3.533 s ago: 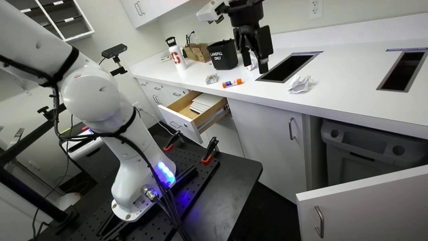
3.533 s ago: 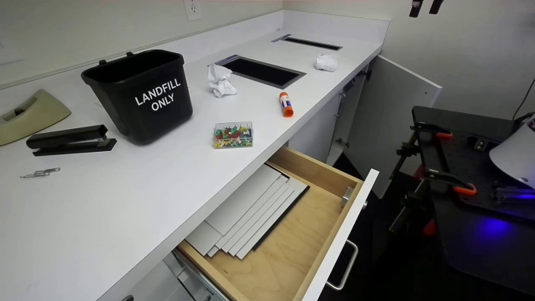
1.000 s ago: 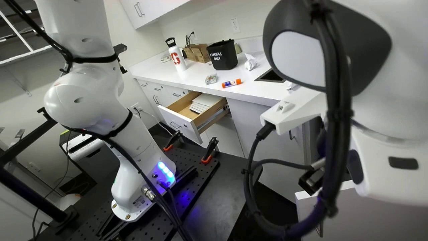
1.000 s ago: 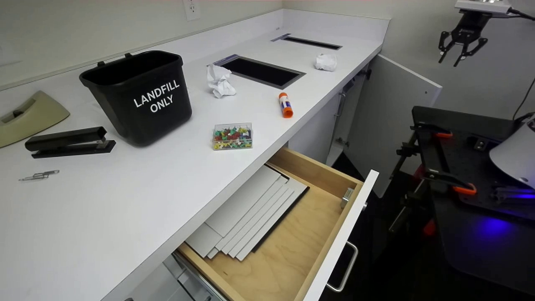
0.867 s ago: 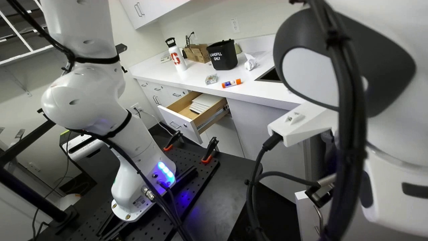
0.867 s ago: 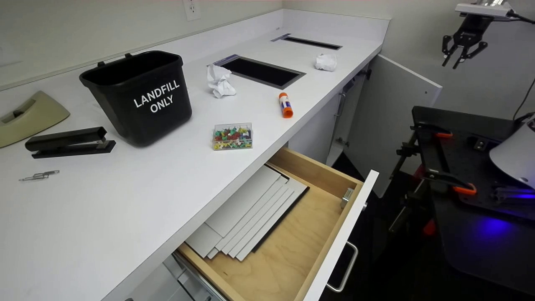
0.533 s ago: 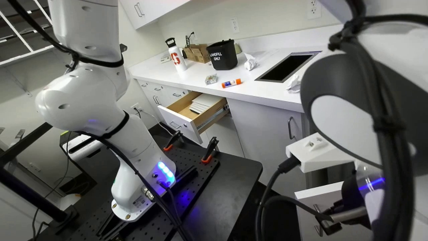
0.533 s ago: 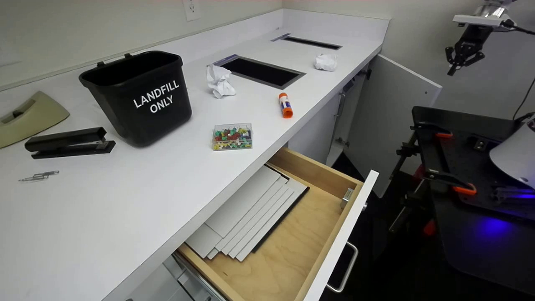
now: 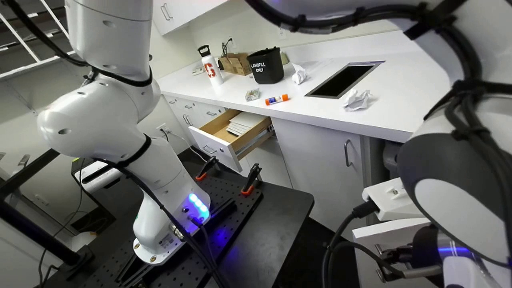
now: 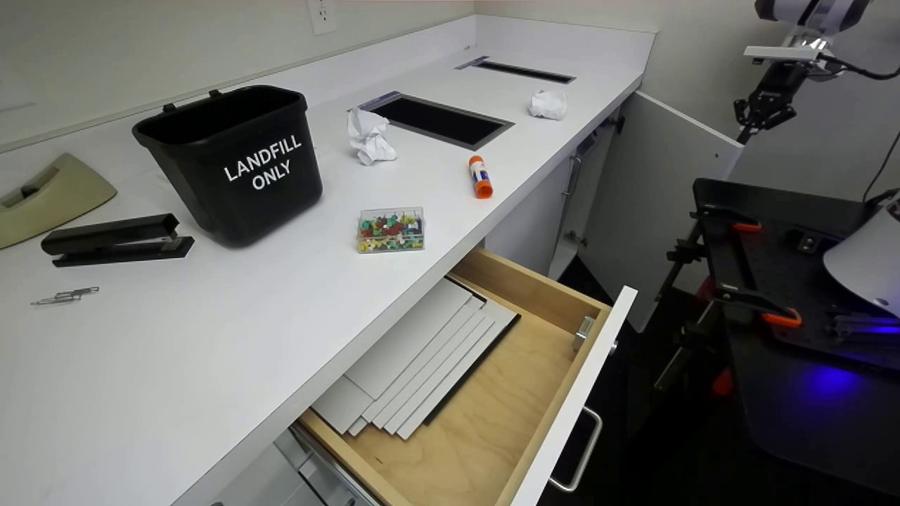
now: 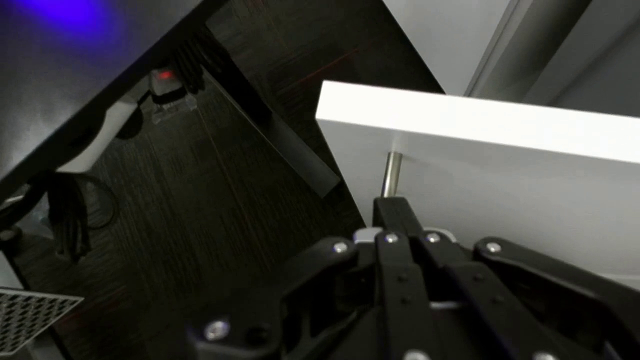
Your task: Close the door of the cabinet on the right.
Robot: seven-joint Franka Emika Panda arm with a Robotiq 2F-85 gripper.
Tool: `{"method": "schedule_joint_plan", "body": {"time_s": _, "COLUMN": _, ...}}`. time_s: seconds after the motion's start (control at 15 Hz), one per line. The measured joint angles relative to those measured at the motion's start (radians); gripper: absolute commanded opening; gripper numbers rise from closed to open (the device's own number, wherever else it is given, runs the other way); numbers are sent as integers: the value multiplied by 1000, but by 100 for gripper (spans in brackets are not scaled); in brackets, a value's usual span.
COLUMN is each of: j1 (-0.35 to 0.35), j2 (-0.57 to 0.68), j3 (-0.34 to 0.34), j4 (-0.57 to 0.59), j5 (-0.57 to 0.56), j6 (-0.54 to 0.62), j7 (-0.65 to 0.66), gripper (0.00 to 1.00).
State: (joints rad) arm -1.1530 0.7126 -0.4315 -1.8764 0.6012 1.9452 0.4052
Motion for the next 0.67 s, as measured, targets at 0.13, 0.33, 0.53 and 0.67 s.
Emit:
{"method": "schedule_joint_plan", "body": {"time_s": 0.13, "j1": -27, "j2": 26, "j3": 30, "j4": 30, "j5": 21, "j6": -61, "j7": 2, "gripper": 0}}
{"method": "schedule_joint_plan", "body": {"time_s": 0.33, "j1": -63, "j2": 59, "j3": 67, "j4": 62, "j5": 67, "j6": -144, "j7": 1, "gripper": 0}}
{"method": "schedule_joint_plan", "body": {"time_s": 0.53, "j1": -86, "j2": 90, "j3": 106, "j4": 72, "j5": 138, "j6": -177, "j7": -9, "gripper": 0}}
{"method": "schedule_joint_plan", "body": {"time_s": 0.67, "j1": -87, "j2": 111, "j3": 130, "j4": 73, "j5": 197, "j6": -177, "j7": -17, "gripper": 0}}
